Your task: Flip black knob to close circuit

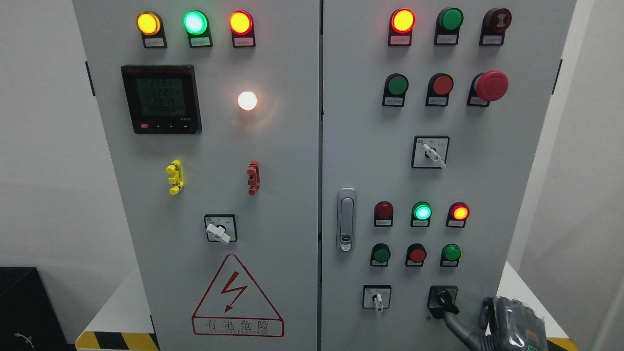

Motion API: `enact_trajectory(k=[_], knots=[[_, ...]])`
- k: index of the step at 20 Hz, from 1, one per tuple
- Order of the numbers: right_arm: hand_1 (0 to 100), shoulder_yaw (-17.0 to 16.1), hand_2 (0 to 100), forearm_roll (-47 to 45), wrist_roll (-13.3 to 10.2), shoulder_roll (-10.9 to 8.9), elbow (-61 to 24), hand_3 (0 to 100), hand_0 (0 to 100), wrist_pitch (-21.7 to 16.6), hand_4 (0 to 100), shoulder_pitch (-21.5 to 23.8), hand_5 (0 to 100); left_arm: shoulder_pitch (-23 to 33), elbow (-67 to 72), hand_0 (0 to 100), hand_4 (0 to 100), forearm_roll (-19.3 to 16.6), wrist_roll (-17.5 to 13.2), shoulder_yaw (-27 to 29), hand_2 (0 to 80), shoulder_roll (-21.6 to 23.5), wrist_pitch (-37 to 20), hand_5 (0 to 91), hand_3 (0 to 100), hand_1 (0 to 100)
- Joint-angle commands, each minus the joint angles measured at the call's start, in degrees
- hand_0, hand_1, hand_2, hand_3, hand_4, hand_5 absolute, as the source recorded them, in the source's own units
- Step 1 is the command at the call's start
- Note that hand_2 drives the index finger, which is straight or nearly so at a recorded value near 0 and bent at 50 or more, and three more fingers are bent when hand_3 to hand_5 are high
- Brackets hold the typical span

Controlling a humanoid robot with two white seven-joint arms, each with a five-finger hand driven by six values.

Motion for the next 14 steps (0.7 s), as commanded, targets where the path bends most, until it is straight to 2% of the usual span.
enact_trajectory(k=[1,14], knots=[[24,0.7,77,-0.1,-0.5,0.21,-0.3,94,0,-0.2,77,0.4,85,0.0,1.2,12,0,-1.1,0.0,-1.1,0.0,0.0,0.0,0.0,0,56],[24,3.1,77,0.1,-0.8,0.65,-1.7,94,0,-0.6,77,2.3,85,0.0,1.2,12,0,-1.1,0.0,-1.1,0.0,0.0,0.0,0.0,0,56]])
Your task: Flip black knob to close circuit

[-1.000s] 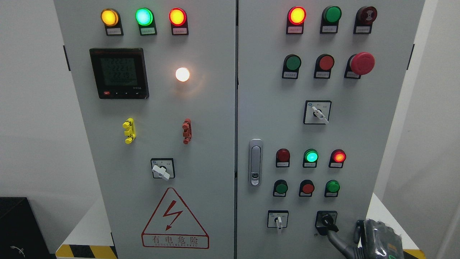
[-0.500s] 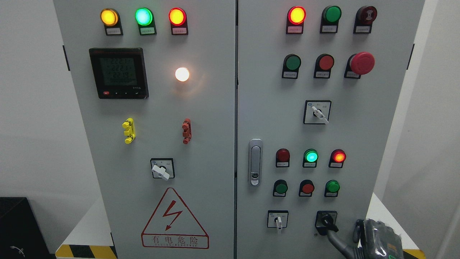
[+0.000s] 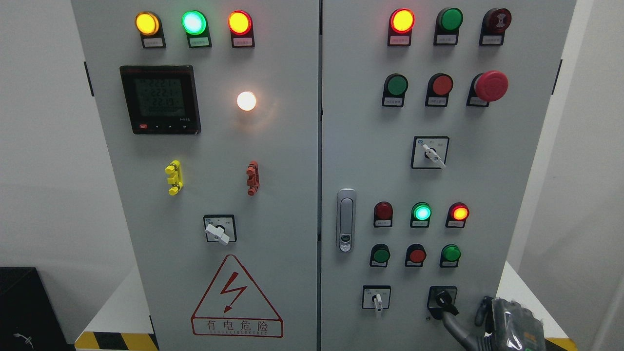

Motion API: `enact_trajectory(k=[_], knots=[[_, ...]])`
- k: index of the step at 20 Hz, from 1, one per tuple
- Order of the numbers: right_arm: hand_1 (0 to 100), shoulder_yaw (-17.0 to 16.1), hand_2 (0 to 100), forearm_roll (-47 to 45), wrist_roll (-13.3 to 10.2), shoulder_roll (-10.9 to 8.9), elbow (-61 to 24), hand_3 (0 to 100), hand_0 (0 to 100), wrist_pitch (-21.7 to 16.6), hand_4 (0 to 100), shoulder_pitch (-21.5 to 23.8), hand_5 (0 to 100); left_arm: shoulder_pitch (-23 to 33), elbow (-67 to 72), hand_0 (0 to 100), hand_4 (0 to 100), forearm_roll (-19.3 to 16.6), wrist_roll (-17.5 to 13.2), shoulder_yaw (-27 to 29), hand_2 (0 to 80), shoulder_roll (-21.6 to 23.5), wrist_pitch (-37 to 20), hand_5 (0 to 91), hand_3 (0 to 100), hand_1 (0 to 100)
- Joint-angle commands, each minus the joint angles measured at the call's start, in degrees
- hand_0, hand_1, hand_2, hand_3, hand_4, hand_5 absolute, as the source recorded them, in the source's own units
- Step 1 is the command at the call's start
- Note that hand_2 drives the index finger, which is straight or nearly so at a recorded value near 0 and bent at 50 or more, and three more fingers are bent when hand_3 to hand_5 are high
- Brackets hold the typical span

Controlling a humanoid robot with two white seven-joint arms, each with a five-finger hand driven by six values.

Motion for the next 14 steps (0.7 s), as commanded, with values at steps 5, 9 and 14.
enact_trajectory(k=[5,9,14], knots=[[24,2.3,77,0.1,0.3,0.46,-1.7,94,0,-0.5,77,2.0,85,0.0,1.2,12,0,-1.1,0.0,-1.2,0.0,0.0,0.0,0.0,0,56],[24,2.6,77,0.0,0.3,0.54,-2.9,94,0,-1.4,77,2.9,84,0.0,1.2,12,0,-1.2,0.0,-1.1,0.0,0.0,0.0,0.0,0,56],[24,3.3,76,-1.5,-0.1,1.25,-5.0,93,0,-2.8,77,4.4,84,0.0,1.2,12,0,-1.2,0.0,-1.1,0.0,0.0,0.0,0.0,0,56]])
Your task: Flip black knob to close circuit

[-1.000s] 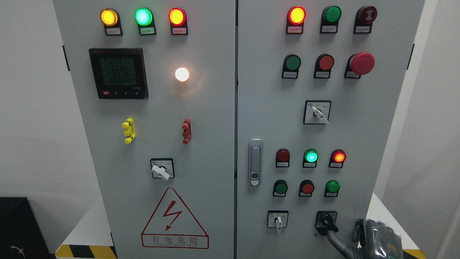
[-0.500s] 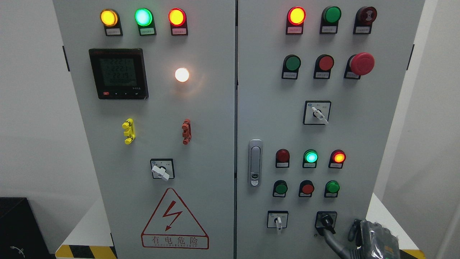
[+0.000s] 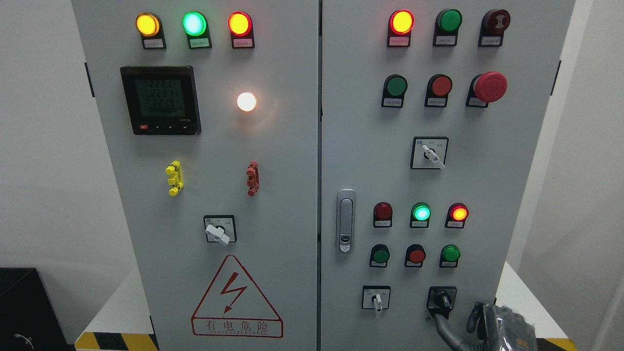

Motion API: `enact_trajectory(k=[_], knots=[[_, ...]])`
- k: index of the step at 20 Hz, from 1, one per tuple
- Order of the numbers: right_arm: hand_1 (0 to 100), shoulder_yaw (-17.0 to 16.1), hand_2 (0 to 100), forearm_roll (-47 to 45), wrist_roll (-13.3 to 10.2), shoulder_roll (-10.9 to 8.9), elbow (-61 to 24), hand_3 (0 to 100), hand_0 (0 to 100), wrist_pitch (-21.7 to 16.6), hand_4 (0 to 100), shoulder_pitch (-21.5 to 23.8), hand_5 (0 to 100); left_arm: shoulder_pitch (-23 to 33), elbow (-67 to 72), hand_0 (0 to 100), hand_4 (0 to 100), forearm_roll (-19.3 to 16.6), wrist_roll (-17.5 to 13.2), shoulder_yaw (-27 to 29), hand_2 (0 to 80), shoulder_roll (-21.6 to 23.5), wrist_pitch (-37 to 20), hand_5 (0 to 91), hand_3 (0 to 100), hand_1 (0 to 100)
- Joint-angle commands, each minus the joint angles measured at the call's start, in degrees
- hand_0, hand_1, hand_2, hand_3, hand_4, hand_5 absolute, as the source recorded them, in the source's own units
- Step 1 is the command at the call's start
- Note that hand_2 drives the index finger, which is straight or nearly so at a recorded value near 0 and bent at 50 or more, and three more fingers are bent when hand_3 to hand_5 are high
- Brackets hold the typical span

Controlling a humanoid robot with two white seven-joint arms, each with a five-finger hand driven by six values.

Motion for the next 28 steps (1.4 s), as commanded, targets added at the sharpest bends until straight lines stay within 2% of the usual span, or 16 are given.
enact_trajectory(k=[1,6,8,12,17,21,23,26,28], knots=[[24,2.0,74,-2.2,-0.7,0.65,-3.3,92,0,-0.6,77,2.2,84,0.0,1.2,12,0,-1.1,0.0,-1.1,0.0,0.0,0.0,0.0,0,56],[23,2.9,68,-7.0,-0.8,0.65,-7.0,88,0,-0.6,73,5.7,74,0.0,1.2,12,0,-1.2,0.1,-1.1,0.0,0.0,0.0,0.0,0,56],[22,3.3,66,-12.5,-0.8,0.65,-8.6,87,0,-0.6,72,7.6,71,0.0,1.2,12,0,-1.1,0.1,-1.1,0.0,0.0,0.0,0.0,0,56],[19,4.2,53,-25.5,-0.8,0.65,-11.5,80,0,-2.4,67,11.3,56,0.0,1.2,12,0,-1.1,0.0,-1.1,0.0,0.0,0.0,0.0,0,56],[17,4.5,42,-39.5,-0.3,0.48,-14.1,72,0,-2.4,61,14.6,47,0.0,1.2,12,0,-1.1,0.0,-1.1,0.0,0.0,0.0,0.0,0,56],[17,4.7,31,-54.7,-0.1,0.39,-16.2,59,0,-3.4,50,18.1,34,0.0,1.2,12,0,-1.2,0.1,-1.1,0.0,0.0,0.0,0.0,0,56],[16,5.1,27,-61.2,0.2,0.39,-16.1,50,0,-5.8,43,19.9,27,0.0,1.2,12,0,-1.2,0.0,-1.1,0.0,0.0,0.0,0.0,0,56],[17,5.6,20,-65.6,3.3,0.3,-16.0,36,0,-8.8,30,21.9,18,0.0,1.2,12,0,-1.2,0.0,-1.1,0.0,0.0,0.0,0.0,0,56],[17,6.1,12,-67.1,4.9,0.3,-15.9,24,0,-10.1,17,22.9,4,0.0,1.2,12,0,-1.1,0.1,-1.2,0.0,0.0,0.0,0.0,0,56]])
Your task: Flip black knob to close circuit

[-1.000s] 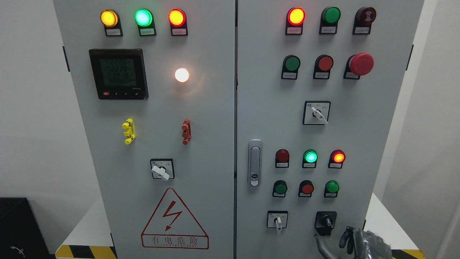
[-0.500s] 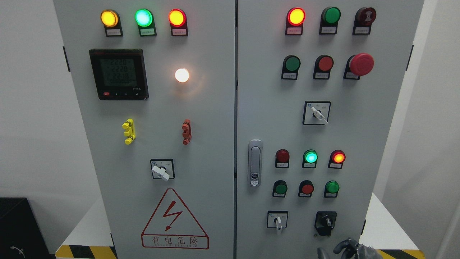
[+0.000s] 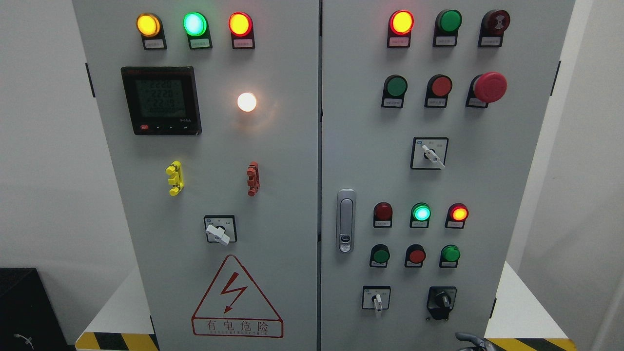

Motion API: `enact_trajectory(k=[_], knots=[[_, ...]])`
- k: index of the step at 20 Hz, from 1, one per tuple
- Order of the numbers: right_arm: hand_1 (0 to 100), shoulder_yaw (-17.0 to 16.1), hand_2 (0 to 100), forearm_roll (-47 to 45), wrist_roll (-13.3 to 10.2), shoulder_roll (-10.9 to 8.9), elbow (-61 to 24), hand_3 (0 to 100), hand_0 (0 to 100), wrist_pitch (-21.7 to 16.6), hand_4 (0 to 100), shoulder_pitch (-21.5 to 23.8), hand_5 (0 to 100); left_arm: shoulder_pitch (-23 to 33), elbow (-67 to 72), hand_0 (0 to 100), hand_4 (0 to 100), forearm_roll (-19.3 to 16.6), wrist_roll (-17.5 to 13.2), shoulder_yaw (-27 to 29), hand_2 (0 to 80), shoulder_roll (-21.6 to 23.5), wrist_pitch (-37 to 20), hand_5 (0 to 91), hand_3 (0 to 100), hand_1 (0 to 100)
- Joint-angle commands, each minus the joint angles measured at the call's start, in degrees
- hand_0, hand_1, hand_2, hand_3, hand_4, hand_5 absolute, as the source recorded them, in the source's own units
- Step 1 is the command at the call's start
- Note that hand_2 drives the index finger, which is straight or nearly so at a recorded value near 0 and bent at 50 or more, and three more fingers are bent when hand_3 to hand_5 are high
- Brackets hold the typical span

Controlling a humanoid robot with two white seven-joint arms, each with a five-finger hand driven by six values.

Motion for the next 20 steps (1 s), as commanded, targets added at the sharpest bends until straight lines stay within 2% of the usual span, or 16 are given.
enact_trajectory(k=[1,4,6,8,20], knots=[[17,1.8,11,-11.4,3.3,-0.1,-2.8,23,0,-2.2,15,4.0,2,0.0,1.2,12,0,-1.1,0.0,-1.1,0.0,0.0,0.1,0.0,0,56],[15,1.8,1,-14.5,7.2,-0.1,-2.2,12,0,-2.9,0,4.7,0,0.0,1.2,12,0,-1.2,-0.1,-1.1,0.0,0.0,0.0,0.0,0,56],[12,1.8,0,-15.0,8.9,-0.1,-1.8,1,0,-3.6,0,5.0,0,0.0,1.2,12,0,-1.2,-0.1,-1.1,0.0,0.0,0.0,0.0,0,56],[10,1.9,0,-15.5,9.8,-0.1,-1.6,0,0,-3.6,0,5.2,0,0.0,1.2,12,0,-1.2,-0.1,-1.1,0.0,0.0,0.1,0.0,0,56],[9,2.3,0,-16.3,10.2,-0.19,-0.6,0,0,-3.8,0,6.3,0,0.0,1.2,12,0,-1.2,0.0,-1.1,0.0,0.0,0.1,0.0,0,56]])
